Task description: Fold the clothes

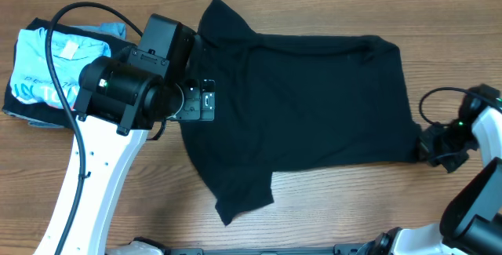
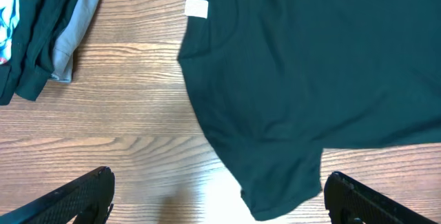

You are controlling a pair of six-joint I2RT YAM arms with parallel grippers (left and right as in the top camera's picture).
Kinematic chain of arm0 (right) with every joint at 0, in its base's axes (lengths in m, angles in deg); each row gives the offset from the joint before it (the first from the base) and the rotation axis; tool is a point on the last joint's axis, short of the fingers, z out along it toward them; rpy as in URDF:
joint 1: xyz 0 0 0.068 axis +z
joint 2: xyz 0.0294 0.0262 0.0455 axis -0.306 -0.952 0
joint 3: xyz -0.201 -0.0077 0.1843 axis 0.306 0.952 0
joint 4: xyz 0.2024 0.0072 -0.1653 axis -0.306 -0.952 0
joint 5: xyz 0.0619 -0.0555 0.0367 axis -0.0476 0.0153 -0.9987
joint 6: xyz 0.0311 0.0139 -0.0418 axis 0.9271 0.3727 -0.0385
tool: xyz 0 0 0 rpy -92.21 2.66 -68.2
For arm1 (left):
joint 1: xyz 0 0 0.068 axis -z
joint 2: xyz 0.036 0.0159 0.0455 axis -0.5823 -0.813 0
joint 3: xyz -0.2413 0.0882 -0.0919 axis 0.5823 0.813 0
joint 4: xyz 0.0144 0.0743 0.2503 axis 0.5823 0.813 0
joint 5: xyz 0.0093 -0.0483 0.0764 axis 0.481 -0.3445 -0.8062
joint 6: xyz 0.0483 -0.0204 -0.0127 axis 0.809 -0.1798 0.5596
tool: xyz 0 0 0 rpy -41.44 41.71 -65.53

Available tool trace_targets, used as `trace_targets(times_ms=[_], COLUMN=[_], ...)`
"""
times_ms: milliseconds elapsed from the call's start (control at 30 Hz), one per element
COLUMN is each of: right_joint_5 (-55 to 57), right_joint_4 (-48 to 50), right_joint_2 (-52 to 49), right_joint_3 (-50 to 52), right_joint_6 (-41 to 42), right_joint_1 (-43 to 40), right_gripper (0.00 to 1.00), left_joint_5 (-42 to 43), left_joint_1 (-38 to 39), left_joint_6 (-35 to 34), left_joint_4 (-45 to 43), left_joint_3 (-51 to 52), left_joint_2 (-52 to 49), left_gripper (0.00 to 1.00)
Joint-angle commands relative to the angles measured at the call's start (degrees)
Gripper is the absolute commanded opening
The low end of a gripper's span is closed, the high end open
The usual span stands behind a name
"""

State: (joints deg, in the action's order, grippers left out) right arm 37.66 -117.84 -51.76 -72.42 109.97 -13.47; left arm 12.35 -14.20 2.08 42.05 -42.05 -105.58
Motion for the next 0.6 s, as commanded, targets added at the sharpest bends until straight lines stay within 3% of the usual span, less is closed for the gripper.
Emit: trace_targets(times_ms=[0, 300, 333, 367, 400, 567], right_joint_5=[5.9, 8.7, 8.6, 8.6, 8.4, 7.7], right_joint_4=[-1.6, -2.9, -2.9, -2.9, -2.9, -1.8], right_joint_2=[1.2, 1.2, 1.2, 1.2, 1.2, 1.2], right_joint_3=[-1.0, -1.0, -1.0, -1.0, -1.0, -1.0], right_joint_6=[0.5, 2.0, 2.0, 2.0, 2.0, 1.9], right_joint_1=[-3.9, -10.4, -11.0, -11.5, -12.0, -12.7], right_gripper=[0.04, 0.04, 0.14, 0.55, 0.74, 0.97], left_joint_5=[0.2, 0.2, 0.2, 0.2, 0.2, 0.2], left_joint_1=[0.4, 0.4, 0.4, 0.4, 0.4, 0.4], left_joint_6=[-0.8, -0.8, -0.8, -0.8, -0.8, -0.8], left_joint_4=[0.1, 0.1, 0.1, 0.1, 0.1, 0.1], left_joint_3=[-0.1, -0.1, -0.1, -0.1, -0.1, -0.1], left_joint_2=[-0.3, -0.3, -0.3, -0.3, -0.3, -0.3], left_gripper=[1.0, 1.0, 1.0, 1.0, 1.0, 1.0])
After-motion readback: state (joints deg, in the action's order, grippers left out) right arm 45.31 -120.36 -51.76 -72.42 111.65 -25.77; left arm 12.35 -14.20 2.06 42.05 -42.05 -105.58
